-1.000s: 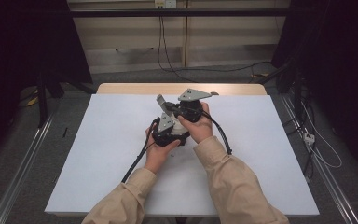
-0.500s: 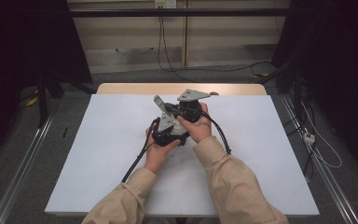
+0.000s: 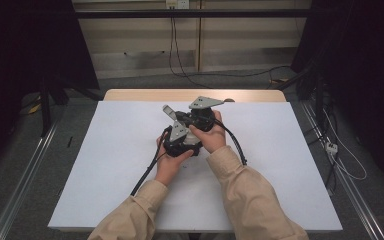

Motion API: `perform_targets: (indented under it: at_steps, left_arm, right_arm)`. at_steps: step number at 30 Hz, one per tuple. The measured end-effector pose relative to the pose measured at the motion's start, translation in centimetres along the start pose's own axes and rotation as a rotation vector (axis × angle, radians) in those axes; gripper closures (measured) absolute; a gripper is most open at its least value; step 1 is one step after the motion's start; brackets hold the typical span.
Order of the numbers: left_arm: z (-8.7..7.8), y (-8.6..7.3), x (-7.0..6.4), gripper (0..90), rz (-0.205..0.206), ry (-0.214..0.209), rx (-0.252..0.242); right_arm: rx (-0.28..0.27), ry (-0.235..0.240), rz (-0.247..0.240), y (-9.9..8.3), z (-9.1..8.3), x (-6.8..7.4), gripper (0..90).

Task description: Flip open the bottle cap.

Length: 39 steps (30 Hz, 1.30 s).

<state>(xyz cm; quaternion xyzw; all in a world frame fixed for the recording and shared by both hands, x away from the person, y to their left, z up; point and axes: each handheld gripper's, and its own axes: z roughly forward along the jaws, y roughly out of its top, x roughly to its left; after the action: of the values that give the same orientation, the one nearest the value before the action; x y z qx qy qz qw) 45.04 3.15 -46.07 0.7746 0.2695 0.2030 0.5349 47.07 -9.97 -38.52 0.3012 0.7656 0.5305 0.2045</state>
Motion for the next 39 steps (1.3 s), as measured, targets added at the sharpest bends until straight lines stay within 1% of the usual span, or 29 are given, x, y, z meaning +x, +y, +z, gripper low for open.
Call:
perform_targets:
  at_steps: [6, 7, 8, 10, 11, 14, 17, 19, 20, 21, 22, 26, 27, 29, 30, 31, 32, 33, 34, 35, 36, 37, 39]
  left_arm:
    - [0.0, 0.0, 0.0, 18.5, -0.001, -0.001, 0.0]
    - [0.0, 0.0, 0.0, 18.6, 0.0, -0.008, 0.002]
    - [0.0, 0.0, 0.0, 18.6, -0.001, 0.001, 0.0]
    - [0.0, 0.0, 0.0, 18.5, -0.001, -0.005, 0.001]
    - [0.0, 0.0, 0.0, 18.5, -0.002, 0.001, 0.0]
    - [0.0, 0.0, -0.1, 18.4, 0.008, 0.0, 0.001]
    - [-0.1, 0.1, -0.1, 18.3, 0.007, 0.0, 0.007]
    - [-0.3, 0.1, 0.0, 17.7, 0.008, -0.004, 0.019]
    - [-0.4, 0.1, 0.0, 15.7, 0.004, 0.016, 0.02]
    - [-0.6, 0.2, 0.2, 12.2, 0.009, 0.009, 0.034]
    - [-0.9, 0.2, 0.3, 10.9, 0.009, 0.008, 0.038]
    - [-1.7, 0.2, 0.5, 9.5, 0.028, -0.01, 0.056]
    - [-2.0, 0.2, 0.4, 9.4, 0.025, -0.013, 0.05]
    - [-2.7, 0.3, 0.4, 9.4, 0.028, -0.014, 0.04]
    - [-3.0, 0.3, 0.5, 9.4, 0.029, -0.027, 0.037]
    - [-3.4, 0.3, 0.4, 9.4, 0.025, -0.02, 0.032]
    - [-3.7, 0.3, 0.4, 9.3, 0.02, -0.029, 0.034]
    - [-4.1, 0.2, 0.4, 8.9, 0.022, -0.032, 0.037]
    - [-4.6, 0.2, 0.6, 8.6, 0.036, -0.046, 0.036]
    - [-5.1, 0.1, 0.5, 8.6, 0.019, -0.05, 0.03]
    - [-5.5, 0.0, 0.6, 8.6, 0.018, -0.049, 0.03]
    - [-6.0, -0.1, 0.7, 8.2, -0.002, -0.075, 0.031]
    - [-6.9, -0.2, 0.8, 7.2, -0.009, -0.093, 0.036]
  right_arm:
    - [0.018, -0.002, -0.021, 0.1, 0.1, 0.1, 90.0]
    - [0.022, -0.002, -0.028, 0.1, 0.2, 0.1, 90.0]
    - [0.024, -0.001, -0.028, 0.2, 0.2, 0.1, 90.0]
    - [0.03, 0.001, -0.02, 0.2, 0.2, 0.0, 90.0]
    - [0.03, 0.005, -0.015, 0.2, 0.2, 0.0, 90.0]
    - [0.024, 0.018, 0.008, 0.2, 0.1, -0.2, 90.0]
    - [0.025, 0.017, 0.004, 0.2, 0.0, -0.2, 90.0]
    - [0.023, 0.022, 0.006, 0.2, -0.2, -0.2, 90.0]
    - [0.026, 0.02, -0.002, 0.2, -0.2, -0.2, 90.0]
    - [0.033, 0.008, -0.014, 0.2, -0.2, -0.1, 90.0]
    - [0.041, 0.004, -0.02, 0.2, -0.2, -0.2, 90.0]
    - [0.044, 0.001, -0.013, 0.2, -0.3, -0.2, 89.5]
    - [0.042, 0.003, -0.01, 0.2, -0.4, -0.1, 88.4]
    - [0.039, 0.001, -0.01, 0.3, -0.6, 0.0, 84.7]
    - [0.036, 0.002, -0.01, 0.3, -0.8, 0.1, 81.8]
    - [0.028, 0.002, -0.009, 0.3, -1.0, 0.1, 77.7]
    - [0.016, 0.005, -0.005, 0.3, -1.4, 0.2, 73.9]
    - [0.009, 0.012, 0.004, 0.2, -1.7, 0.2, 68.3]
    - [0.008, 0.012, 0.01, 0.1, -2.1, 0.2, 60.9]
    - [0.01, 0.011, 0.02, -0.1, -2.6, 0.2, 56.3]
    - [0.009, 0.013, 0.023, -0.3, -3.0, 0.2, 53.2]
    - [0.002, 0.021, 0.027, -0.5, -3.6, 0.2, 48.0]
    - [-0.008, 0.024, 0.035, -0.9, -4.7, 0.4, 35.8]
